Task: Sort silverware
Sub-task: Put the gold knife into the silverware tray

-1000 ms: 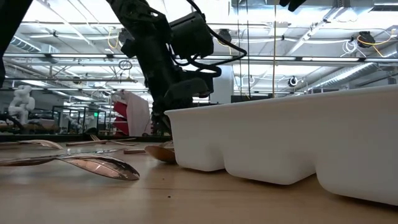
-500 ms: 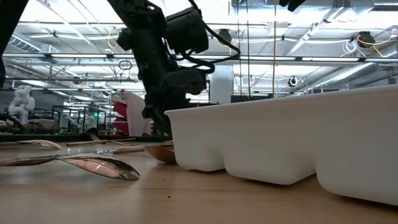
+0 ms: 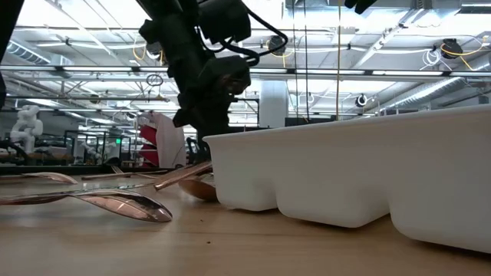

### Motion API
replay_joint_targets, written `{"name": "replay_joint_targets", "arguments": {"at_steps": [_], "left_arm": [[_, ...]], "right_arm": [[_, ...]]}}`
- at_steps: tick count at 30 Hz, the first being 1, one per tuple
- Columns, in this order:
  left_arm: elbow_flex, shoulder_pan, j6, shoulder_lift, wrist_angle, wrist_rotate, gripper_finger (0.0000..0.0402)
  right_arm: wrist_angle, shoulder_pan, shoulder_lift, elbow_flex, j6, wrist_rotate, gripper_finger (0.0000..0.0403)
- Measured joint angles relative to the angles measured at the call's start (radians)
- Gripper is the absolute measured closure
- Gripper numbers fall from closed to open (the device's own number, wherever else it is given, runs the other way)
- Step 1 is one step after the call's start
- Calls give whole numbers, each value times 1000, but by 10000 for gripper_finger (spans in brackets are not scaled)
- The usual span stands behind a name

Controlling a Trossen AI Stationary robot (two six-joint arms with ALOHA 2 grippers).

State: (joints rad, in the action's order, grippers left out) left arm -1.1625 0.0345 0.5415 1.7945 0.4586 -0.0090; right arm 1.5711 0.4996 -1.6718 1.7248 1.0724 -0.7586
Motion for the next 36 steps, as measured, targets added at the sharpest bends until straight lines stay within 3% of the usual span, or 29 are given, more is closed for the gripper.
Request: {"name": "replay_joint_targets", "arguments": {"at_steps": [19,25,27,31,34,36], "left_arm": [[0,-36,-24,6,-25,-25,401],[0,-35,-24,6,-31,-22,401],[0,-35,-23,6,-31,-22,401],[0,-35,-23,6,-33,-22,401],[0,-35,-23,6,-37,-22,401],[0,-35,-23,6,-42,-22,401]], "right_arm": [[-2,0,0,-3,9,-1,181],[0,-38,0,-155,63,5,181],[1,-58,0,-242,175,9,181],[-79,-75,23,-409,555,15,181],[-227,-61,55,-505,771,-58,182],[-378,-52,96,-563,814,-145,185]]}}
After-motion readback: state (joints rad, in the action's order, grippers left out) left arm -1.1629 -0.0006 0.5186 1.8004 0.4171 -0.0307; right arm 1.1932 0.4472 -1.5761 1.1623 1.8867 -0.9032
